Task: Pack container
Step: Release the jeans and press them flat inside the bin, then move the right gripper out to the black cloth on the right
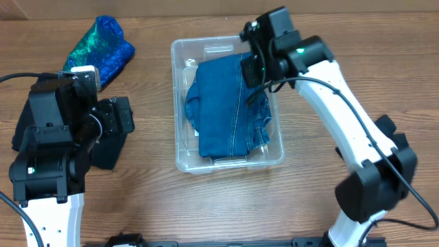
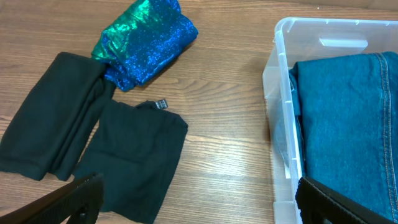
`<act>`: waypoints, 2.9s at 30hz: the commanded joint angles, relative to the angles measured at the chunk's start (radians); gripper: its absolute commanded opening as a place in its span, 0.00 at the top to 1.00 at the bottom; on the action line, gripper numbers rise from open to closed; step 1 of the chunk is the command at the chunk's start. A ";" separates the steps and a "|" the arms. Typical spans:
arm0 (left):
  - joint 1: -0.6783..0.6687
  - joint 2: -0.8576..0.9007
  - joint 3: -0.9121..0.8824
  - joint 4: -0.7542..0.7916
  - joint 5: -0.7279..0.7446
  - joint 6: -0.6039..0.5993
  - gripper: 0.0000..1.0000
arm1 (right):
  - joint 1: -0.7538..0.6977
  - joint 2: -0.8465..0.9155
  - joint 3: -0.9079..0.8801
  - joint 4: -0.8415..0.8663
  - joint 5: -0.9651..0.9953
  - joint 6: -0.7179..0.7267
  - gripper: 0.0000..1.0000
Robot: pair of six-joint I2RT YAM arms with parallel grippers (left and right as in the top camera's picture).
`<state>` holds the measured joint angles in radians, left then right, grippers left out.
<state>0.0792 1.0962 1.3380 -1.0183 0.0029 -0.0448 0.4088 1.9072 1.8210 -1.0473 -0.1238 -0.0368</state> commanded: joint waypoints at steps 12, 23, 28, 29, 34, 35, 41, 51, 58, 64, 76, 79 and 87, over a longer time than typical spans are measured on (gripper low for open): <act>-0.001 0.003 0.026 0.003 -0.014 0.023 0.00 | -0.002 0.284 -0.168 -0.029 0.043 0.018 0.96; -0.001 0.003 0.026 0.005 -0.014 0.023 0.00 | -0.002 0.206 -0.024 -0.111 0.127 0.075 0.94; -0.001 0.003 0.026 0.005 -0.014 0.023 0.00 | 0.014 0.144 0.047 -0.122 0.127 0.055 0.94; -0.001 0.003 0.026 0.005 -0.014 0.023 0.00 | 0.023 0.140 0.047 -0.123 0.127 0.046 0.94; -0.001 0.003 0.026 0.005 -0.014 0.023 0.00 | 0.092 0.171 0.032 -0.124 0.149 0.037 0.94; -0.001 0.003 0.026 0.005 -0.013 0.023 0.00 | 0.103 0.183 0.026 -0.119 0.149 0.037 0.94; -0.001 0.003 0.026 0.005 -0.014 0.024 0.00 | 0.132 0.255 -0.055 -0.063 0.149 0.072 0.94; -0.001 0.003 0.026 0.005 -0.014 0.024 0.00 | 0.070 0.413 -0.129 -0.069 0.147 0.090 0.95; -0.001 0.003 0.026 0.005 -0.014 0.024 0.00 | 0.079 0.352 -0.042 -0.121 0.169 0.090 0.94; -0.001 0.003 0.026 0.010 -0.014 0.024 0.00 | 0.095 0.224 0.180 -0.225 0.233 0.125 0.87; -0.001 0.003 0.026 0.014 -0.014 0.024 0.00 | -0.342 -0.116 0.441 -0.406 0.169 0.441 0.10; -0.001 0.003 0.026 0.021 -0.013 0.024 0.00 | -0.545 -0.142 0.441 -0.498 0.069 0.457 0.10; -0.001 0.003 0.026 0.025 -0.013 0.024 0.00 | -0.958 -0.259 0.406 -0.644 -0.085 0.294 0.09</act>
<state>0.0792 1.0962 1.3399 -0.9993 0.0025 -0.0448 -0.4301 1.7359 2.2490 -1.6615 -0.1009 0.3408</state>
